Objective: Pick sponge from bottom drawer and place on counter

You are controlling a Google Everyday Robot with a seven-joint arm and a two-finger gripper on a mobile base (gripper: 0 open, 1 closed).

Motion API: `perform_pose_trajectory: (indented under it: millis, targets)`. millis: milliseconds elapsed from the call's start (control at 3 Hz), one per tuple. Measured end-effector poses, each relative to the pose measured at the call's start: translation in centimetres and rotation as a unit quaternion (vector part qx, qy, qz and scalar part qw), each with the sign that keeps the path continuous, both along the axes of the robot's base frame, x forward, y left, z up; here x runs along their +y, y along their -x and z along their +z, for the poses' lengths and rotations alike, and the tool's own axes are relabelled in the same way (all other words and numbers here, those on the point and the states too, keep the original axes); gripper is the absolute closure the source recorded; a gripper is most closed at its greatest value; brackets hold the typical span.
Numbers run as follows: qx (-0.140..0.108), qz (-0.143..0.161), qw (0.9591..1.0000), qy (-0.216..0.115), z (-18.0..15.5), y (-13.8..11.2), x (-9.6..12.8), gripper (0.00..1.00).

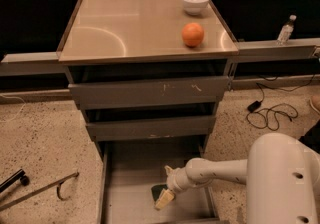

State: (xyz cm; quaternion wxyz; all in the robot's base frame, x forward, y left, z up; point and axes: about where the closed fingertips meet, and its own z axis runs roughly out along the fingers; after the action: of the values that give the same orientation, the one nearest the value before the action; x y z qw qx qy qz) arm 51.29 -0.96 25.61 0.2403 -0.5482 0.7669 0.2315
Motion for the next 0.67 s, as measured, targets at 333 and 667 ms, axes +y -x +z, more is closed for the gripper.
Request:
perform_pose_trajectory:
  millis: [333,667]
  targets:
    - [0.022,0.008,0.9997,0.006,-2.35,0.8,-0.15,0.0]
    - [0.022,0.008,0.9997,0.006,-2.36,0.79,-0.15,0.0]
